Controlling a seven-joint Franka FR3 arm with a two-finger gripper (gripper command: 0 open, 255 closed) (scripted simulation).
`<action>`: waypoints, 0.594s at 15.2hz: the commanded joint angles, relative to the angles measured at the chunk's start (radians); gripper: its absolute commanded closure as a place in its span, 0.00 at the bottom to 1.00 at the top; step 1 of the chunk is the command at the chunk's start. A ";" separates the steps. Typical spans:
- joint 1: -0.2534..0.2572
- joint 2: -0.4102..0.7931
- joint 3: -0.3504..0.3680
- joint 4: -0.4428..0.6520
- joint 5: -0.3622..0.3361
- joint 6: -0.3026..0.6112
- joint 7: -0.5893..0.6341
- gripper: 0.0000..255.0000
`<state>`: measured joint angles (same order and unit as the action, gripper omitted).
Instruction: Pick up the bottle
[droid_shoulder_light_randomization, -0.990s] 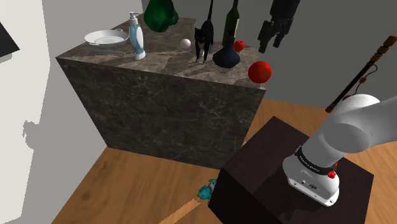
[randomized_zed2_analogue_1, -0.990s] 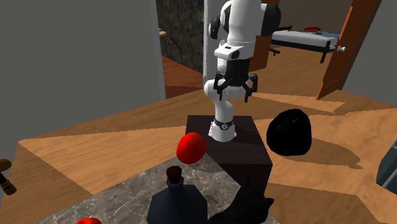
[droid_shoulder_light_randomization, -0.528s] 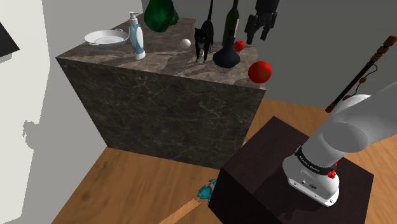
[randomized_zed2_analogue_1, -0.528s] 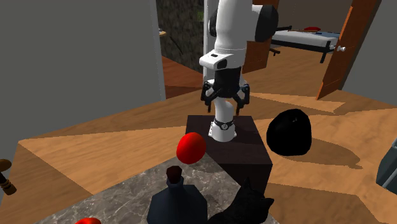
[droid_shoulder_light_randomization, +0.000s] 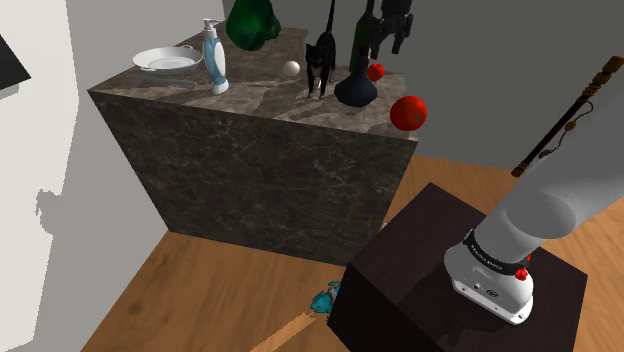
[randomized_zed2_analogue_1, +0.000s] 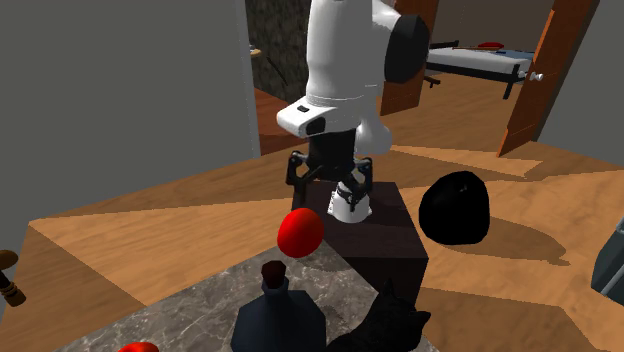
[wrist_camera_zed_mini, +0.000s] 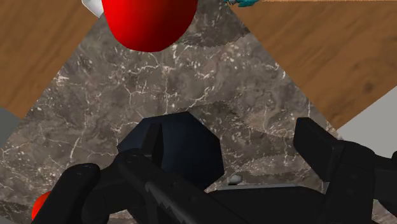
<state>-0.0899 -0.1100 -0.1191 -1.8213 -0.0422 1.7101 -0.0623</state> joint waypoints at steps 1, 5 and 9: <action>-0.008 0.081 -0.011 0.089 0.008 -0.009 -0.015 0.00; -0.030 0.249 -0.031 0.288 0.031 -0.041 -0.045 0.00; -0.063 0.439 -0.044 0.540 0.060 -0.105 -0.073 0.00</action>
<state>-0.1434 0.2775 -0.1599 -1.3530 0.0101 1.6256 -0.1278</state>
